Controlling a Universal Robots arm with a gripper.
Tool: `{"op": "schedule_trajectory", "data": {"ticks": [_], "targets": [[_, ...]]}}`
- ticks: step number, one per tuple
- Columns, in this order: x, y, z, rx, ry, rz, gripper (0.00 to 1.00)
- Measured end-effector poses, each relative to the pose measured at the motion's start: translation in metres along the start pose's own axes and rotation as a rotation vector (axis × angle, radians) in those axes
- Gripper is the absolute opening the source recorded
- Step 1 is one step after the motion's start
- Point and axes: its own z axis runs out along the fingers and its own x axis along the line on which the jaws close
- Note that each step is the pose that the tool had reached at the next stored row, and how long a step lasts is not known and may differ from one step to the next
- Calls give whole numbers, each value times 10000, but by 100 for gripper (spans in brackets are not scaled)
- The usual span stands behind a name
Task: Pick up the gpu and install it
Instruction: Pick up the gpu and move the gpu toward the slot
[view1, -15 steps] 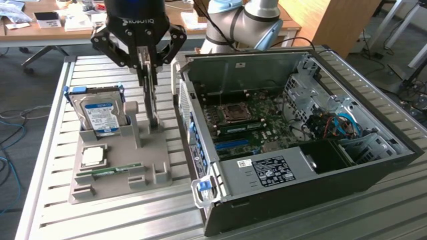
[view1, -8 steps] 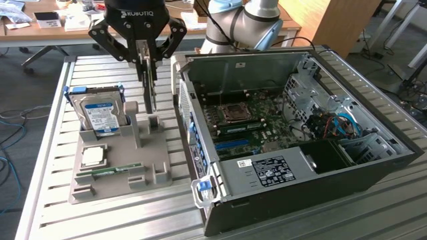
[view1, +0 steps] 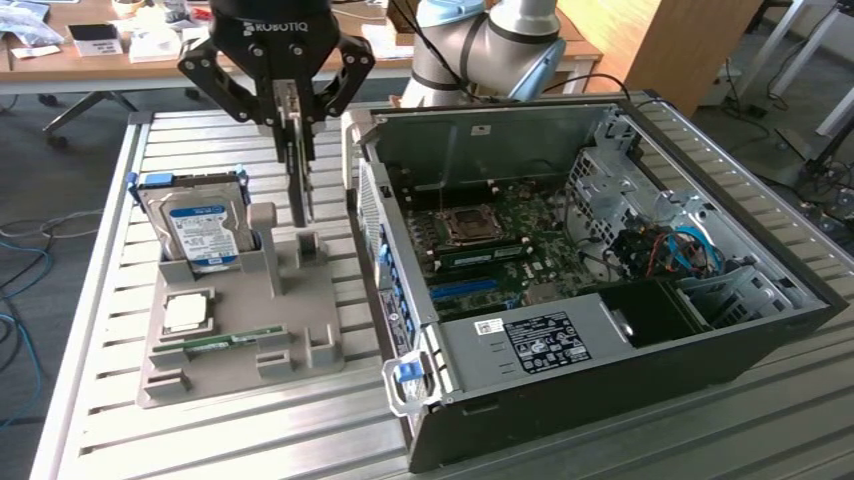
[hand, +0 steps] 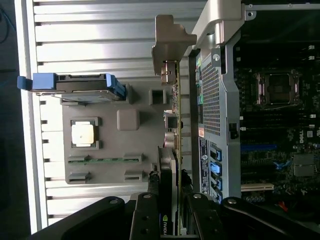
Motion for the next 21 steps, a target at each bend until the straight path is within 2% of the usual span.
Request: {"op": "schedule_trajectory", "data": {"ticks": [21], "targets": [[-165,12,6,-1,-2,3,27]]}}
